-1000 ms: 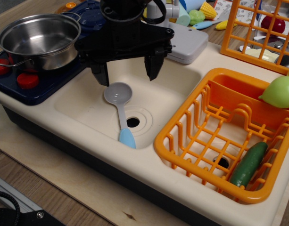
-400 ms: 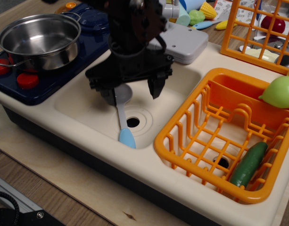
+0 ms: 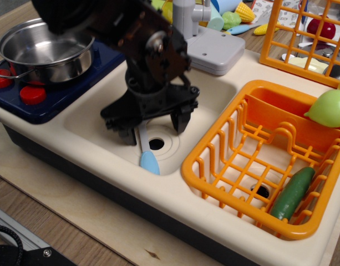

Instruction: Put spoon into pan

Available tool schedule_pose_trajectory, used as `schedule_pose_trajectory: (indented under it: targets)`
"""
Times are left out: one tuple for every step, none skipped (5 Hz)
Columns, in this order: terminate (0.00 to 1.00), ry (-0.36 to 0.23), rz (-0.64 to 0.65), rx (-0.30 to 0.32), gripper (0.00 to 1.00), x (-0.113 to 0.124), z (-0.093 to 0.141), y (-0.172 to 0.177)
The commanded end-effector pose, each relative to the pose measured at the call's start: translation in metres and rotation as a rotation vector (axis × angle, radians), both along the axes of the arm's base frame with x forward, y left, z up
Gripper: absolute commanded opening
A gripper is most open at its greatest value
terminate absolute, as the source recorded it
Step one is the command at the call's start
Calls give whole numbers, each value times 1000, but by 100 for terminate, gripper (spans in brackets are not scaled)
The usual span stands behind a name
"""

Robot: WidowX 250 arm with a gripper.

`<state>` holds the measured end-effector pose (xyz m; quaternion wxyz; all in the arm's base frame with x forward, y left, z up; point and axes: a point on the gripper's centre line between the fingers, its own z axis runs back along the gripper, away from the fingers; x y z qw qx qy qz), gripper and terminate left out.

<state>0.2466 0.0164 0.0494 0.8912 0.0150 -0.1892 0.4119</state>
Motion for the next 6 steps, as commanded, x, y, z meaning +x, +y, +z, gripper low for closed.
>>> schedule_pose_trajectory:
  targets:
    - [0,-9,58,-35,0,-9,-16,-8]
    - [0,-7,64,-69,0,-9,-21,-6]
    - [0,44,65,-56,0,-8,0,-6]
    - [0,103,41,-9,0,-5,34,2]
    - [0,161,16,47,0,-1,69,13]
    - [0,174,5,87,0,-3,90,21]
